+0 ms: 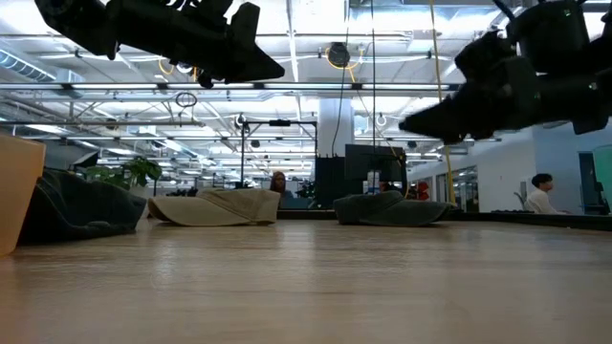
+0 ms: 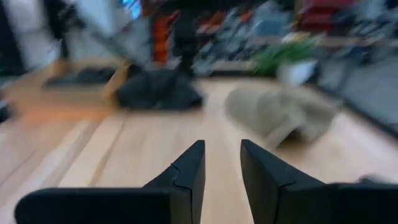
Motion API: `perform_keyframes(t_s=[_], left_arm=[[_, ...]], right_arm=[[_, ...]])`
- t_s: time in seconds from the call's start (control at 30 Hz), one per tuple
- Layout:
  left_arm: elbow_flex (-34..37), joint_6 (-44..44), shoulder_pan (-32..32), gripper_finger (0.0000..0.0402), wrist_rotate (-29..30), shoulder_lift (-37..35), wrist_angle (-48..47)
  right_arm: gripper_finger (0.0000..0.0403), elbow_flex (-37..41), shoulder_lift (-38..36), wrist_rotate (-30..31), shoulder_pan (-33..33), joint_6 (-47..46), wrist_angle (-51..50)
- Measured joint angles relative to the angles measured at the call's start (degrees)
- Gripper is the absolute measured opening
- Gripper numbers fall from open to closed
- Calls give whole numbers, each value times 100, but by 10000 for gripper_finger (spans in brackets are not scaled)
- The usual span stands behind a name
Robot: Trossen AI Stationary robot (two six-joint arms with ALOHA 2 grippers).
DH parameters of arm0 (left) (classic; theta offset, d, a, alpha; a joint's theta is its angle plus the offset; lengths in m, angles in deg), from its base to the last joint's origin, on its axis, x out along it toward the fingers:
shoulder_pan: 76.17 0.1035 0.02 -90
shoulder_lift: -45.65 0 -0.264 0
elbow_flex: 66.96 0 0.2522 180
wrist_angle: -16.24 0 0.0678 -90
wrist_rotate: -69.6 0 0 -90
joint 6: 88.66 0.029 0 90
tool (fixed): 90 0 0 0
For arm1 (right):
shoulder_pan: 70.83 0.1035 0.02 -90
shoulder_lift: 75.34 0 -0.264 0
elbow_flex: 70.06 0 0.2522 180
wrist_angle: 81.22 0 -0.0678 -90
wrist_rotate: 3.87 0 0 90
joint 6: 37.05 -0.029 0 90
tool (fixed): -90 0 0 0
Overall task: Pick & Place hat
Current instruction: Put the top black cap into the orange bin
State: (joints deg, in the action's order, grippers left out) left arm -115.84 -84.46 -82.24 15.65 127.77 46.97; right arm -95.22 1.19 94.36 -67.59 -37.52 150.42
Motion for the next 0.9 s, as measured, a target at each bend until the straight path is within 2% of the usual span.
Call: perform_keyframes(t_s=[0.1,0.3,0.47,0.63,0.73,0.9], left_arm=[[0,1,0,51,0,-1,2],[0,-2,0,51,0,-1,3],[0,-35,0,51,0,0,13],[0,-458,-20,51,-2,-1,-39],[0,-177,-6,51,150,-1,-15],[2,930,4,51,765,-61,173]], right_arm=[[79,-37,-7,500,-65,-174,235],[79,-33,-4,663,26,-1063,-21],[79,-33,-4,667,86,-1023,-553],[71,-98,-4,656,-265,-645,-799],[69,-467,-26,365,-612,-408,-1679],[75,-1542,-24,217,-955,96,-3904]])
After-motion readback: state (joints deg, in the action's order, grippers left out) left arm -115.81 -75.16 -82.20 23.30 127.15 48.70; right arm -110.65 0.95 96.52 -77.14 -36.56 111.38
